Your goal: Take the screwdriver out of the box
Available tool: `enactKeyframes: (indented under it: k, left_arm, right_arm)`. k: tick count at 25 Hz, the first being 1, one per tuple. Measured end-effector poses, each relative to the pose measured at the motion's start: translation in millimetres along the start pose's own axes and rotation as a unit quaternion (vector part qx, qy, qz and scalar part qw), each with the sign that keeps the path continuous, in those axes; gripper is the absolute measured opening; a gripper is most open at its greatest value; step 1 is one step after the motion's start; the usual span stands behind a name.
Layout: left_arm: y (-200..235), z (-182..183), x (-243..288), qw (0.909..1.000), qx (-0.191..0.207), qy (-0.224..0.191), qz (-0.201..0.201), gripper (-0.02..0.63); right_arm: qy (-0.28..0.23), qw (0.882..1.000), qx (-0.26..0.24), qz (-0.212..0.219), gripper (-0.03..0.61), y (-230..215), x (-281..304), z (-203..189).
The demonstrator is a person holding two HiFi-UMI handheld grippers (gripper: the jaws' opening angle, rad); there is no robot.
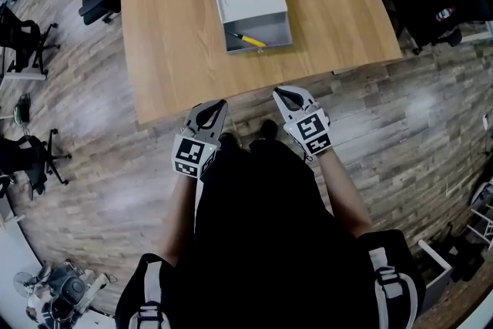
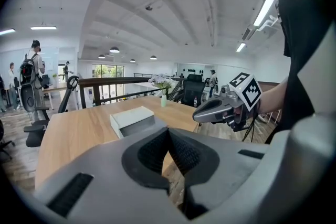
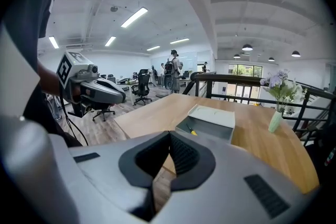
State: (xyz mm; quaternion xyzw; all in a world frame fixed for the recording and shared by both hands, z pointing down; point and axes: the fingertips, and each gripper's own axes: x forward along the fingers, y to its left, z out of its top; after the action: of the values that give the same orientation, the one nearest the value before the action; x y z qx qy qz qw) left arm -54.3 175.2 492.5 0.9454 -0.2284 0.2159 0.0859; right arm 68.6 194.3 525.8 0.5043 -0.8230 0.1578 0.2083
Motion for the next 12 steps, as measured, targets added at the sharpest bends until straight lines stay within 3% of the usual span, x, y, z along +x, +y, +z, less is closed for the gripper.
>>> enactKeyframes:
  k: [12]
  left_arm:
    - [-25.6, 4.1, 13.8, 1.0000, -0.002, -0.008, -0.005, 0.021]
  right_arm:
    - [0.005, 1.000, -0.007, 0.001, 0.025, -13.5, -15.0, -13.7]
